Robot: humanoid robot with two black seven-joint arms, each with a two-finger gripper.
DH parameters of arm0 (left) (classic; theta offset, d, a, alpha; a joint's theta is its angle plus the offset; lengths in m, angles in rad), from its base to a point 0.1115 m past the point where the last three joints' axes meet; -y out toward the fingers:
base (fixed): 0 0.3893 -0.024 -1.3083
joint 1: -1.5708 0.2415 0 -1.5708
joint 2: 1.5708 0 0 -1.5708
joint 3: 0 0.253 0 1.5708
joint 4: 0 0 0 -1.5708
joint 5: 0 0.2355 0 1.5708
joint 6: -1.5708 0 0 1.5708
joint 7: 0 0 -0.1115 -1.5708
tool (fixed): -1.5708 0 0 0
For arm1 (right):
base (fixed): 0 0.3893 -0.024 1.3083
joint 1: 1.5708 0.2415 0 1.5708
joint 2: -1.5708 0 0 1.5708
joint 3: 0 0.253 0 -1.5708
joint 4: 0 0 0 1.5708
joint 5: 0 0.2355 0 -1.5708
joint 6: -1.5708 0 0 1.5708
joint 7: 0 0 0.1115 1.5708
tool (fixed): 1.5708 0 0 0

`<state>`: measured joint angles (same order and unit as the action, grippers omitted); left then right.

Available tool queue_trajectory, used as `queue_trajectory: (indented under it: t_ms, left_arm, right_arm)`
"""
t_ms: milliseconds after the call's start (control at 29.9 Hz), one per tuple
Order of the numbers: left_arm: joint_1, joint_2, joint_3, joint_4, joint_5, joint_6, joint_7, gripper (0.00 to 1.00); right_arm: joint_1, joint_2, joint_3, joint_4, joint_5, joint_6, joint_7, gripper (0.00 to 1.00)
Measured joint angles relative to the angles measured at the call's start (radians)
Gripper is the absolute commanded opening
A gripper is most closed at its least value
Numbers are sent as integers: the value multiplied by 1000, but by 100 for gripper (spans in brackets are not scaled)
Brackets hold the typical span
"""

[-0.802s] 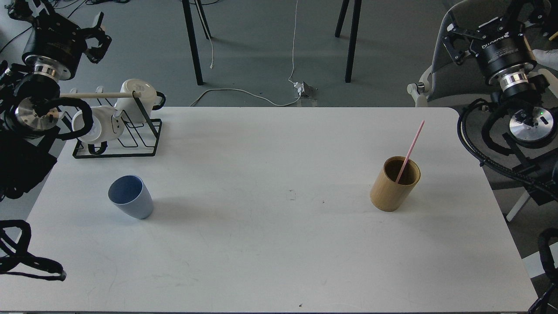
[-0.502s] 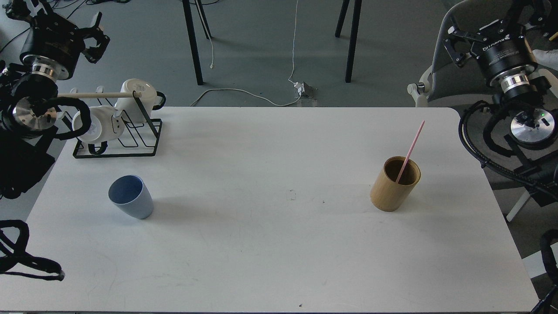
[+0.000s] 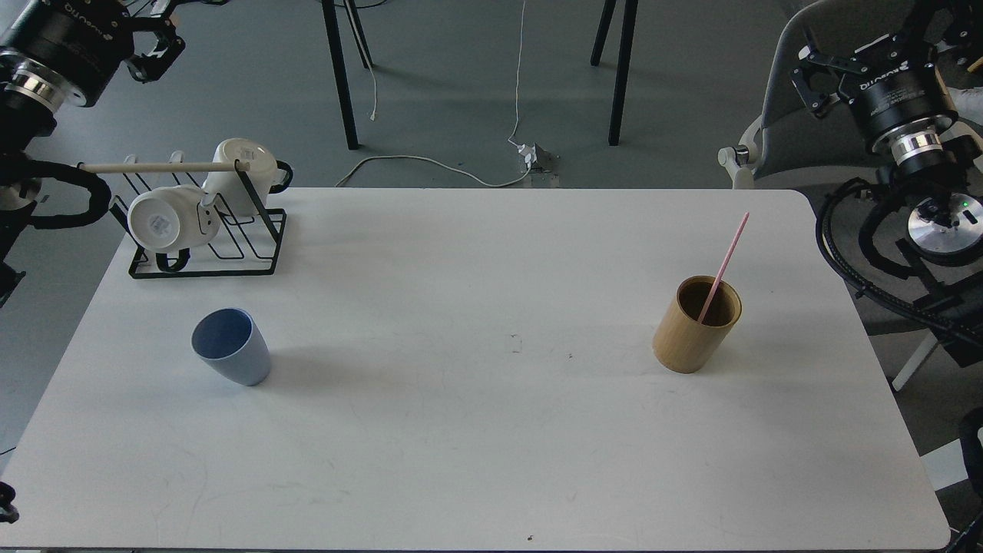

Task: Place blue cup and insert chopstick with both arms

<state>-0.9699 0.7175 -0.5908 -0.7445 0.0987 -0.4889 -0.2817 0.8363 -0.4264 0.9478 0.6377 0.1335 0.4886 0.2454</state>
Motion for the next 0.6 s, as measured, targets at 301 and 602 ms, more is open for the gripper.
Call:
queue_trajectory:
  t_ms: [301,602]
  left_arm:
    - [23,240,4,-313,470,0,-3,99]
    - [80,394,40,-597,864,0,-2,93]
  right_arm:
    - [0,-35,0,-1,0,0,0,99]
    - [-8,-49,2,-1,0,0,15,99]
